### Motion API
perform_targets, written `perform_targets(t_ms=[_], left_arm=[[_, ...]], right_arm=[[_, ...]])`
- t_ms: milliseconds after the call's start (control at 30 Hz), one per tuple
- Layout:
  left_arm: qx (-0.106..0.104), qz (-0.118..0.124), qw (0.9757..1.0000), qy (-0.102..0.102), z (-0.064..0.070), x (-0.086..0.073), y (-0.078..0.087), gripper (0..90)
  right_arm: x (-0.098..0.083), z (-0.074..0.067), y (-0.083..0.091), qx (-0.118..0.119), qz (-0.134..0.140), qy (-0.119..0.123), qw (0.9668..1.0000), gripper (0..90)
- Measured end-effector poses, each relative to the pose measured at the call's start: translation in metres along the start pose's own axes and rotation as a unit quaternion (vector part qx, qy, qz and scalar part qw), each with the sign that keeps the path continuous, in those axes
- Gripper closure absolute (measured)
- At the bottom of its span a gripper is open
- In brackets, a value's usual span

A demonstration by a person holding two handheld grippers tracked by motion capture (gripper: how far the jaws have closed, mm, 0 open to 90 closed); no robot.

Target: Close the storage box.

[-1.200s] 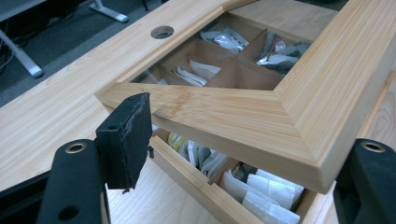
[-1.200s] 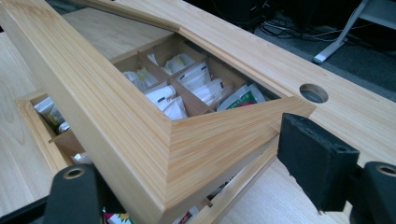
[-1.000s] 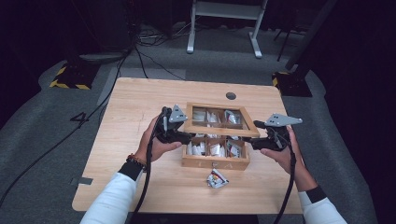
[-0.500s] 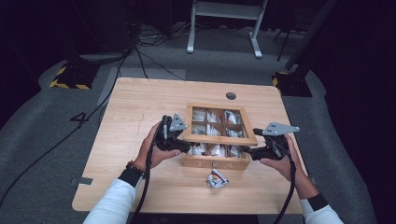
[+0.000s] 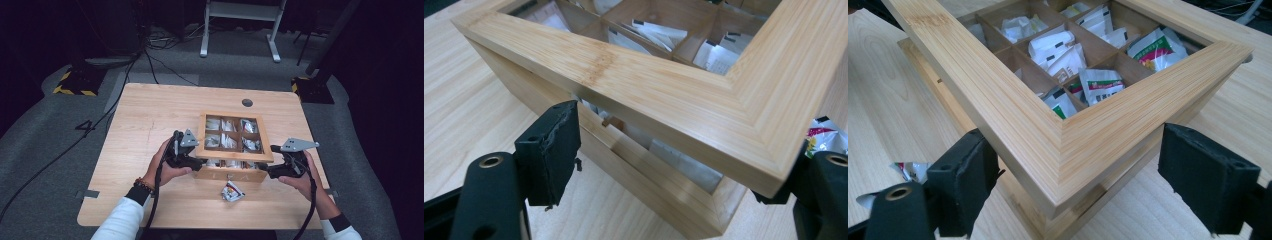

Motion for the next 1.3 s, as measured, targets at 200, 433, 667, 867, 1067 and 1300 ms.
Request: perform_targets(t_ms=[200, 433, 667, 867, 1067, 1300], left_arm=[[-0.015, -0.001, 0.9999, -0.006, 0.004, -0.005, -0.001, 22.8], [-0.023, -0.001, 0.9997, -0.01, 0.006, -0.007, 0.0, 22.2], [-0.02, 0.003, 0.9998, -0.007, 0.006, -0.01, 0.002, 21.7], [-0.02, 0.003, 0.9997, -0.012, 0.009, -0.011, 0.004, 21.8], [-0.014, -0.022, 0.9991, -0.032, 0.017, -0.021, -0.001, 18.2], [-0.02, 0.023, 0.9995, -0.006, 0.012, -0.013, 0.013, 23.9]], right_arm=[[-0.006, -0.003, -0.003, 0.001, -0.012, 0.003, 0.9999, 16.1], [-0.01, -0.005, -0.003, 0.007, -0.015, -0.001, 0.9999, 16.5], [-0.013, -0.005, 0.0, 0.011, -0.011, -0.008, 0.9999, 21.6], [-0.018, -0.008, 0.0, 0.002, -0.008, -0.002, 1.0, 24.9], [-0.019, -0.012, 0.007, 0.014, 0.015, -0.015, 0.9997, 28.9], [-0.02, -0.014, 0.004, 0.011, 0.015, 0.003, 0.9998, 44.2]])
Point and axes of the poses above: each handheld gripper's, and its own axes: y roughly backward along the jaws, x roughly out of its top, z roughly to its right, the point moved 6 cm from there along -y, roughly forward along the jaws, and after that the axes turned 5 degrees about x, right-handed, at the moved point
